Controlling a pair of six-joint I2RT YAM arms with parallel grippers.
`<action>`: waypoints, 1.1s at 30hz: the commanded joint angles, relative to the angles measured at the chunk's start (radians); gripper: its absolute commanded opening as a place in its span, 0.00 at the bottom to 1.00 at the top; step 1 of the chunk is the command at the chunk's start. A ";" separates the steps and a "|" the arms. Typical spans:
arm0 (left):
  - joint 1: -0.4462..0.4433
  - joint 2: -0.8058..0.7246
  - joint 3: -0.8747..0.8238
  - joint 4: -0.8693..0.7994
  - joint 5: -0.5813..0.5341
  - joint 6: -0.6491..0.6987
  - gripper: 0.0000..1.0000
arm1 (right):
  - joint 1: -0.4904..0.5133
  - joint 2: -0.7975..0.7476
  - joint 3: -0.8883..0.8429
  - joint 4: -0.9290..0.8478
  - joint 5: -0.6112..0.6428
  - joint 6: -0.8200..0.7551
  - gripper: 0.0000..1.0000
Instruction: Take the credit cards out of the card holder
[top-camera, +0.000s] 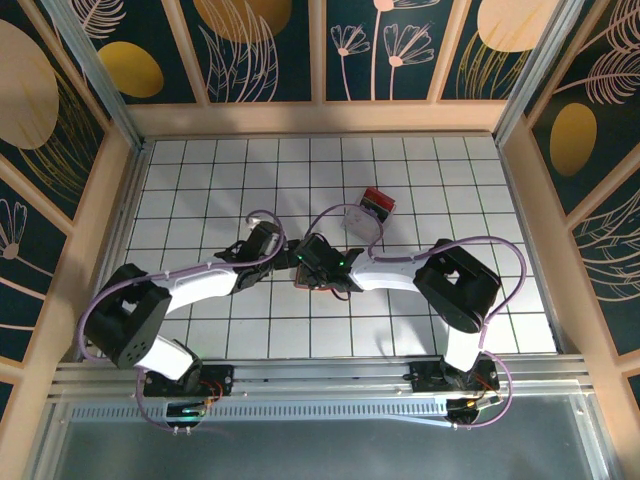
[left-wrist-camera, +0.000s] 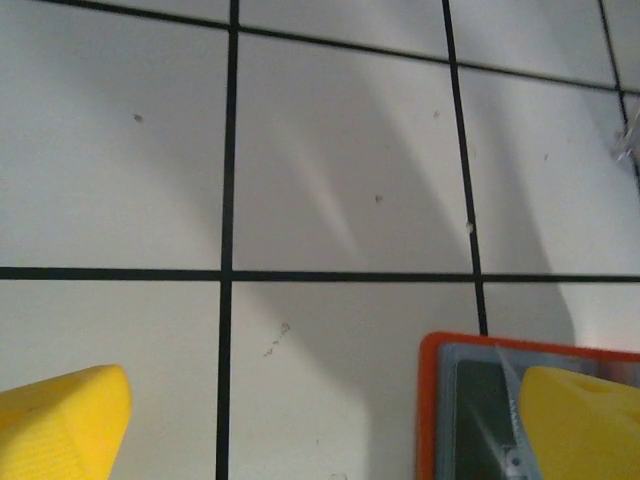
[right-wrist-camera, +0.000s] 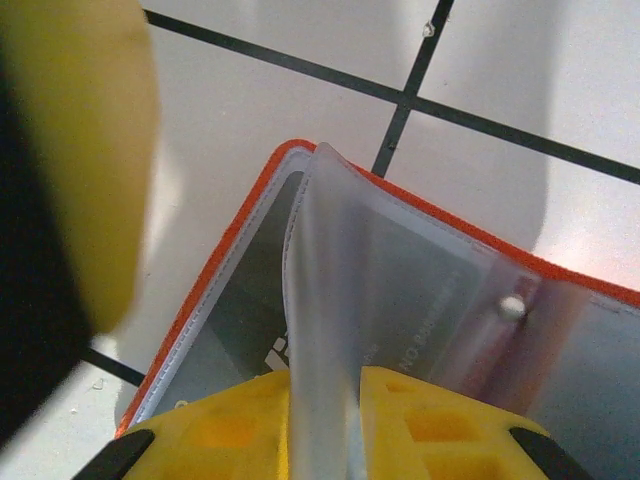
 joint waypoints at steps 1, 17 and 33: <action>-0.003 0.031 0.021 -0.041 0.015 0.043 0.99 | -0.007 -0.037 -0.022 0.018 0.024 0.032 0.23; -0.004 0.165 0.025 -0.069 0.064 0.068 0.99 | -0.008 -0.055 -0.032 0.035 0.030 0.035 0.21; -0.004 0.253 0.046 -0.134 0.025 0.062 0.99 | -0.010 -0.110 -0.082 0.028 0.091 0.097 0.19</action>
